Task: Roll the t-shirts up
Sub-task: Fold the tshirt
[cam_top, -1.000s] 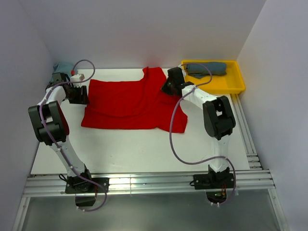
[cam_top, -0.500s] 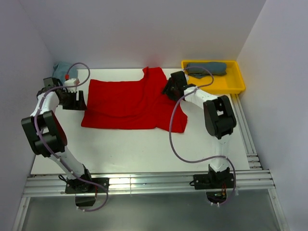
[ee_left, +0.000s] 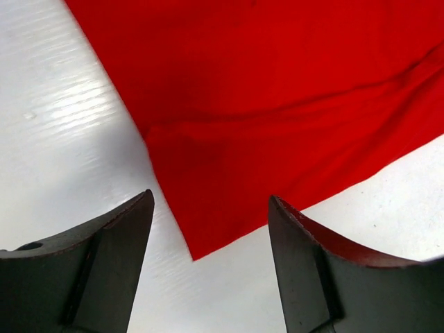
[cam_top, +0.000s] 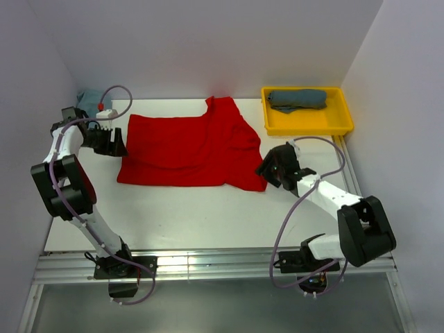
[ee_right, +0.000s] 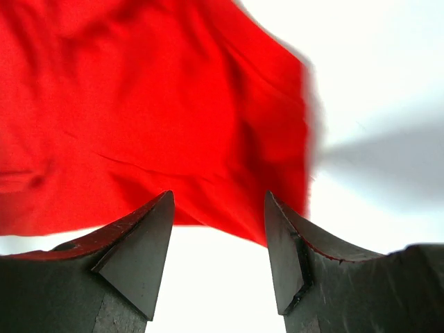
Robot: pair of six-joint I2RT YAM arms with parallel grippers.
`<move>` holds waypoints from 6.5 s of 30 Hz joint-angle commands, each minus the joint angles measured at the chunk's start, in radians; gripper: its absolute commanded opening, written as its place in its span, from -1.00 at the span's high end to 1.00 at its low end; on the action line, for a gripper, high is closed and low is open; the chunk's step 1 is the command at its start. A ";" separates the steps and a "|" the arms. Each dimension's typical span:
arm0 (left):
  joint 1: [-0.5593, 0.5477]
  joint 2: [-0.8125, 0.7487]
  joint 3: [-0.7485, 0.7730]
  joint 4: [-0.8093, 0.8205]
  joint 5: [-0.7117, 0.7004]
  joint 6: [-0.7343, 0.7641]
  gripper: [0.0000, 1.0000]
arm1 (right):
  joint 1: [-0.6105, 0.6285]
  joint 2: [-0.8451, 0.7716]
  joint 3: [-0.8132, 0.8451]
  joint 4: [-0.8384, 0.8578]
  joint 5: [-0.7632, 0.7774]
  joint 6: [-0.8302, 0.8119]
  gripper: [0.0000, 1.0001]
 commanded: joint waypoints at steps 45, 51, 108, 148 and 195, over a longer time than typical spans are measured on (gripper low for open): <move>-0.107 0.237 0.072 0.074 -0.204 -0.137 -0.37 | -0.056 -0.196 -0.164 -0.186 0.112 0.035 0.95; -0.109 0.216 0.084 0.051 -0.162 -0.114 -0.42 | -0.073 -0.209 -0.190 -0.170 0.081 0.035 0.89; 0.045 0.058 -0.188 0.028 -0.079 -0.037 0.83 | -0.068 -0.087 -0.285 0.066 -0.069 0.052 0.90; 0.193 -0.170 -0.465 -0.144 -0.275 0.215 0.99 | 0.302 -0.548 -0.417 -0.385 0.000 0.356 0.91; -0.058 0.497 0.535 0.161 -0.006 -0.256 -0.20 | -0.116 0.936 1.251 -0.305 -0.115 -0.382 -0.06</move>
